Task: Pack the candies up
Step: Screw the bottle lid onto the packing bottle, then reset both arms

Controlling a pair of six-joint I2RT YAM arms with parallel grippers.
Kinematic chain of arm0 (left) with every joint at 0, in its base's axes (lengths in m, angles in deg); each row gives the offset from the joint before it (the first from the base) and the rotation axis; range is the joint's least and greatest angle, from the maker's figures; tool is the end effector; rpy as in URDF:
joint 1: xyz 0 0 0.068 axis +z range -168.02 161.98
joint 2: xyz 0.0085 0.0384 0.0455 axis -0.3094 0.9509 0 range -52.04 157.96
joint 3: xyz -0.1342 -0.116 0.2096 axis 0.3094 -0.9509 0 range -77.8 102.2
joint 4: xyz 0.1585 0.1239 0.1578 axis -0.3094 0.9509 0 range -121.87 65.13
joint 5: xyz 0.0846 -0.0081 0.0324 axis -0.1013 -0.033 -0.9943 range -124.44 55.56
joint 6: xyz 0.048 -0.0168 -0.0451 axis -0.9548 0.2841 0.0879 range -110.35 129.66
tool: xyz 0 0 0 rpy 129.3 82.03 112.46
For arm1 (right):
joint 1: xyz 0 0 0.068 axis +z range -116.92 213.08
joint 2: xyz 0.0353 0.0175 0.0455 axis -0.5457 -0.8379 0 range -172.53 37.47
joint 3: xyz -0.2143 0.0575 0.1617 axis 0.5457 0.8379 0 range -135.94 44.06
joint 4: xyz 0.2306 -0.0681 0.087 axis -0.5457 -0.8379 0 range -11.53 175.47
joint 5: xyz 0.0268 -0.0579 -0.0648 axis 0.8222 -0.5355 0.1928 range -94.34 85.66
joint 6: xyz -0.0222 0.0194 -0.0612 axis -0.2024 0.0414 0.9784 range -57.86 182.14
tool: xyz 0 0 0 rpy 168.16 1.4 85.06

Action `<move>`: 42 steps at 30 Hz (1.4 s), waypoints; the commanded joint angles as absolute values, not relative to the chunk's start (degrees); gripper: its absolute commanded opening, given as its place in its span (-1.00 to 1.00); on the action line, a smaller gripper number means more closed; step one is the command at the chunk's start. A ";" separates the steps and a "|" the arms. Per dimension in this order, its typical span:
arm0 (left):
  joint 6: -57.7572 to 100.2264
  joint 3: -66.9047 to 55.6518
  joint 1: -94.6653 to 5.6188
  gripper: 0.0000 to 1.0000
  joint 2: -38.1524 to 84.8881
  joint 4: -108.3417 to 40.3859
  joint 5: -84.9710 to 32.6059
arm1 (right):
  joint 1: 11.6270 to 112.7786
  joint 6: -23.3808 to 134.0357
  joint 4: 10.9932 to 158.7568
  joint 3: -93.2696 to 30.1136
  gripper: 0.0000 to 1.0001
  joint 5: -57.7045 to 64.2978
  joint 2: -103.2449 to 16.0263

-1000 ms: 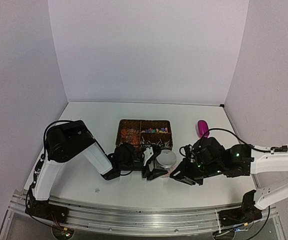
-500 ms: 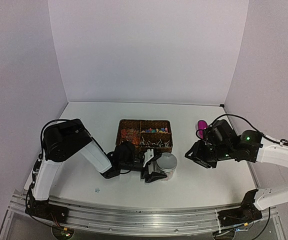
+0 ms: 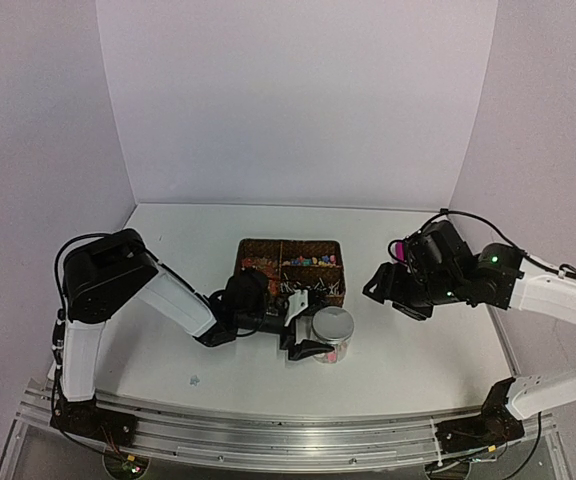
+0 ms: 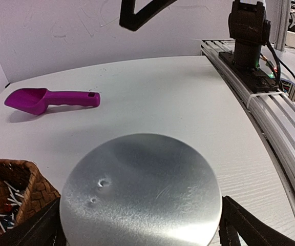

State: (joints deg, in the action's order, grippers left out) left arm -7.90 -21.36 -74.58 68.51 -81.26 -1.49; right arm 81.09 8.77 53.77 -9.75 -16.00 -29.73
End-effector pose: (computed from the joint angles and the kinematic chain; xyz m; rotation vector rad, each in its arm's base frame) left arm 0.2118 -0.3745 0.1232 1.4554 1.2256 -0.9948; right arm 0.1776 0.1810 0.2714 0.2155 2.4171 0.6184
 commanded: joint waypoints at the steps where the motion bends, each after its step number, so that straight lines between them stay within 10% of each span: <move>1: -11.34 -24.29 -74.02 0.99 59.55 -78.08 0.25 | 79.76 10.31 53.02 -12.89 0.61 -18.53 -30.75; 6: -11.06 -30.11 -72.36 0.99 49.15 -70.36 2.86 | 77.56 11.97 52.87 -15.17 0.96 -18.16 -33.21; 17: 9.13 -31.73 -50.25 0.99 30.28 -52.65 -10.67 | 54.49 29.84 56.42 -19.95 0.96 -19.02 -38.18; 28: 18.61 -56.75 -24.90 0.99 11.44 -64.58 -26.17 | 49.19 60.72 112.85 13.73 0.96 -23.70 -21.25; 42: 19.68 -68.86 -18.29 0.99 1.60 -61.17 -29.94 | 48.94 60.32 128.40 26.55 0.96 -21.52 -23.33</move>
